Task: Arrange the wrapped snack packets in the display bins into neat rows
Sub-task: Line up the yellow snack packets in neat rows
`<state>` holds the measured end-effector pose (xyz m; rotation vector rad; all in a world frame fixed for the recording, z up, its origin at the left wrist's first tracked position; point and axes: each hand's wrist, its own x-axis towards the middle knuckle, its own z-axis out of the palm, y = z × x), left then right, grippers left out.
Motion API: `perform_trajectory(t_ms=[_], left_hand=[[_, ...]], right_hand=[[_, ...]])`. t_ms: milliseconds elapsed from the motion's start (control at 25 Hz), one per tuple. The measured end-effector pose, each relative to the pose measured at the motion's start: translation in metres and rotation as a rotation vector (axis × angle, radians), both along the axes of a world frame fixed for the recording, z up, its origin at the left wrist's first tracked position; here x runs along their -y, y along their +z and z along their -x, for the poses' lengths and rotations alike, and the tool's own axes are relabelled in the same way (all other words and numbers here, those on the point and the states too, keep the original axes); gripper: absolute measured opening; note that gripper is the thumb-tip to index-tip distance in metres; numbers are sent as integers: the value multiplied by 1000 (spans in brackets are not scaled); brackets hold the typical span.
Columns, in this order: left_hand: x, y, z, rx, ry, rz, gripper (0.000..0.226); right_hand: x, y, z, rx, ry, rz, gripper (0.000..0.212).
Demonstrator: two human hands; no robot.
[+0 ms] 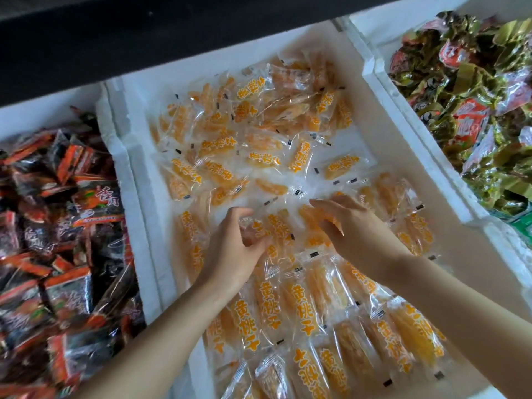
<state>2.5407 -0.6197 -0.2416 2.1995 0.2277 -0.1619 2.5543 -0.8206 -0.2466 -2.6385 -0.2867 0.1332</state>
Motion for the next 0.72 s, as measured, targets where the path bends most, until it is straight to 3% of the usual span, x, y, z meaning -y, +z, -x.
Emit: perform_trajectory(t_ms=[160,240,400,520,720], left_hand=[[-1,2,1,47,-50,75,47],[1,2,-2,37,-100,71,55],[5,5,-8,139,-316,-254,60],[2,12,-11,270,-377,-481,52],[0,16,-46,306,-440,-418,39]], right_hand=[[2,2,-6,36,-64,-59,46],[2,0,-11,64,-107,10,42],[4,0,-11,76,-103,254,33],[8,4,-9,142,-70,211,35],[21,3,-49,162,-87,144,39]])
